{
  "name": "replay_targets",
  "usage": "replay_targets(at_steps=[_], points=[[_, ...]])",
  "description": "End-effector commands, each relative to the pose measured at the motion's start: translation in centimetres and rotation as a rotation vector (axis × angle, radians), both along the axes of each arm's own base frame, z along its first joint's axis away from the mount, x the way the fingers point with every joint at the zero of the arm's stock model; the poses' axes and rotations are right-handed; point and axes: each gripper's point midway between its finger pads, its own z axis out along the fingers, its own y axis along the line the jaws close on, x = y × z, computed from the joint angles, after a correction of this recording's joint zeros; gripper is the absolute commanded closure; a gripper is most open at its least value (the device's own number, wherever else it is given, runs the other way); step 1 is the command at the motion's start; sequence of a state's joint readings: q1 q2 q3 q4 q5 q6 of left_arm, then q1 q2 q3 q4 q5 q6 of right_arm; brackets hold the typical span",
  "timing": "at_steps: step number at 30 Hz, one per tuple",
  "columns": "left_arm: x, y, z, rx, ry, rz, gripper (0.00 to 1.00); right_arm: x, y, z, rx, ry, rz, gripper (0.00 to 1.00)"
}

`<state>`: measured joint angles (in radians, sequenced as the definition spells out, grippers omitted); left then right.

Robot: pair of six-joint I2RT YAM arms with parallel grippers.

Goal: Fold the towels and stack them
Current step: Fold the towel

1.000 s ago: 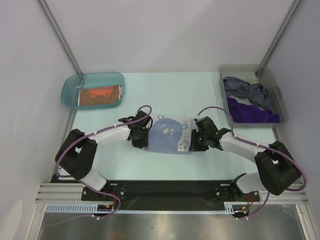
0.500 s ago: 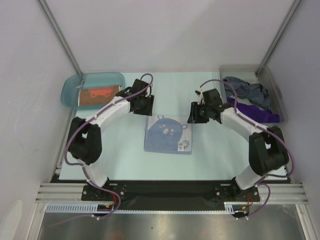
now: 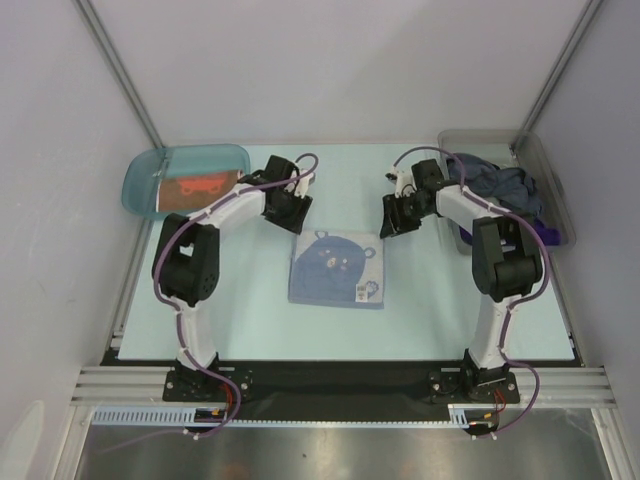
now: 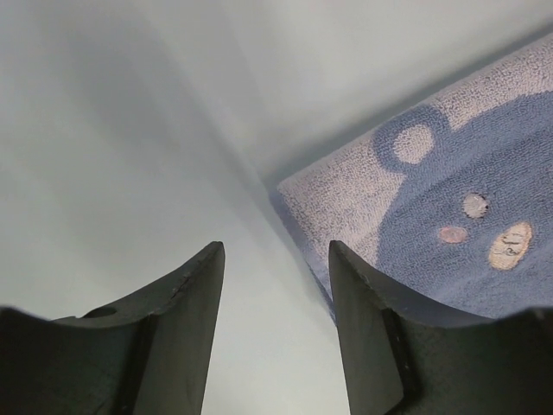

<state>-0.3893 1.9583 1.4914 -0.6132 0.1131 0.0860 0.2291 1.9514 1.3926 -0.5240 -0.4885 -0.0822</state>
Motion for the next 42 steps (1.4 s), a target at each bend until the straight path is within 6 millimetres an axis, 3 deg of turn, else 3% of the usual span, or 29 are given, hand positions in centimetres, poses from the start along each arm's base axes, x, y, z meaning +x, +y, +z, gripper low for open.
replay_targets(at_steps=[1,8,21,32,35,36,40,42], points=[[1.9,-0.9,0.7,-0.038,-0.056,-0.101,0.42,-0.1,0.2,0.3,0.047,-0.008,0.119,0.55],[2.6,-1.6,-0.8,-0.041,-0.03,-0.14,0.43,0.0,0.9,-0.5,0.103,0.014,0.193,0.58],[3.0,-2.0,-1.4,-0.04,-0.007,-0.184,0.58,0.5,1.4,-1.3,0.12,-0.001,0.218,0.66],[2.3,-1.7,-2.6,-0.024,0.037,-0.199,0.53,1.0,1.3,-1.5,0.116,0.003,0.211,0.67],[2.4,-1.6,-3.0,-0.015,0.044,-0.197,0.65,1.2,1.4,-1.4,0.113,-0.005,0.205,0.71],[2.4,-1.6,-2.9,-0.016,0.045,-0.196,0.75,1.2,1.4,-1.4,0.113,-0.003,0.204,0.73],[2.8,-1.7,-2.4,-0.019,0.04,-0.192,0.98,1.7,1.4,-1.2,0.107,-0.023,0.2,0.93],[3.3,-1.7,-1.6,-0.016,0.019,-0.18,1.0,2.3,1.3,-0.8,0.092,-0.042,0.196,1.0]])
